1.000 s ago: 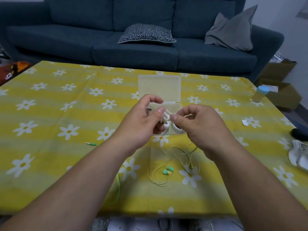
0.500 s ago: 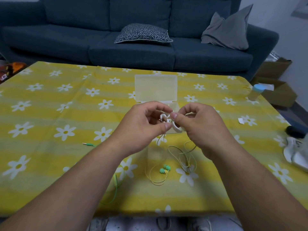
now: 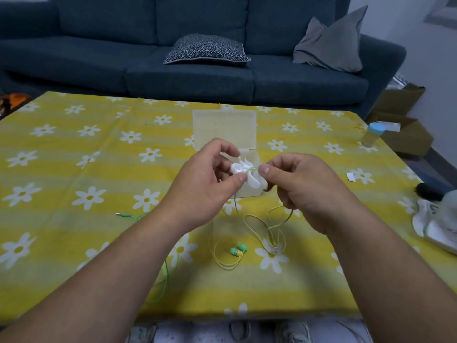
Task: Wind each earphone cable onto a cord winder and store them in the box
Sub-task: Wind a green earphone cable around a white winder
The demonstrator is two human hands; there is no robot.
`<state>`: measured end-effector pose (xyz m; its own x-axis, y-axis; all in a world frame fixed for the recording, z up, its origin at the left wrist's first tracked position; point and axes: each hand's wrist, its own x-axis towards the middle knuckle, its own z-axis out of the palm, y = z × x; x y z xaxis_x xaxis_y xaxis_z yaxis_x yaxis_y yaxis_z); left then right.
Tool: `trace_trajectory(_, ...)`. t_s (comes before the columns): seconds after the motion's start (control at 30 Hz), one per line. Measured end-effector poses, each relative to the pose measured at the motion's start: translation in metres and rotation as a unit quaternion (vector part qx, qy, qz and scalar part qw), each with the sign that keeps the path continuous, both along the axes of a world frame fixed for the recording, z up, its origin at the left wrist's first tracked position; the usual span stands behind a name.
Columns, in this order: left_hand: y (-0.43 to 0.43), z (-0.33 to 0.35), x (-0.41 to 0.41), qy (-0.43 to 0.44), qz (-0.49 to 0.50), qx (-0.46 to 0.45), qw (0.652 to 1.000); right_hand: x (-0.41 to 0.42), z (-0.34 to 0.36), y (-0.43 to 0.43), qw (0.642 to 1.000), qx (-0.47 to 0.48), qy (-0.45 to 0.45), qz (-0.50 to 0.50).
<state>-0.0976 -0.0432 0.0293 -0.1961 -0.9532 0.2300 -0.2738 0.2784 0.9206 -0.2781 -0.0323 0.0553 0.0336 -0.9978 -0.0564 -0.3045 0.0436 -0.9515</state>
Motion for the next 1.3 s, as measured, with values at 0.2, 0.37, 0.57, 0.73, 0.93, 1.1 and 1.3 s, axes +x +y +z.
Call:
trace_trajectory(0.2, 0.000, 0.004, 0.004, -0.024, -0.023, 0.023, 0.999, -0.011, 0.006, -0.009, 0.996, -0.049, -0.047, -0.060)
trace_trajectory(0.37, 0.002, 0.004, 0.006, -0.022, -0.065, 0.049, 0.996, -0.027, 0.015, -0.016, 0.964, -0.074, -0.149, -0.207)
trace_trajectory(0.57, -0.003, 0.008, 0.019, 0.055, -0.097, 0.087, 0.990, -0.054, 0.014, -0.024, 0.926, -0.058, -0.177, -0.328)
trace_trajectory(0.73, -0.004, 0.007, 0.029, 0.046, -0.125, 0.109, 0.985, -0.075, 0.006, -0.031, 0.911, -0.038, -0.146, -0.385)
trace_trajectory(0.93, -0.004, 0.007, 0.036, -0.011, -0.139, 0.125, 0.982, -0.105, -0.007, -0.038, 0.858, 0.020, -0.179, -0.481)
trace_trajectory(1.1, -0.003, 0.008, 0.036, -0.051, -0.161, 0.127, 0.977, -0.121, -0.017, -0.039, 0.857, 0.013, -0.119, -0.501)
trace_trajectory(1.3, -0.003, 0.007, 0.028, -0.053, -0.140, 0.096, 0.984, -0.104, -0.026, -0.040, 0.875, 0.018, 0.187, -0.447)
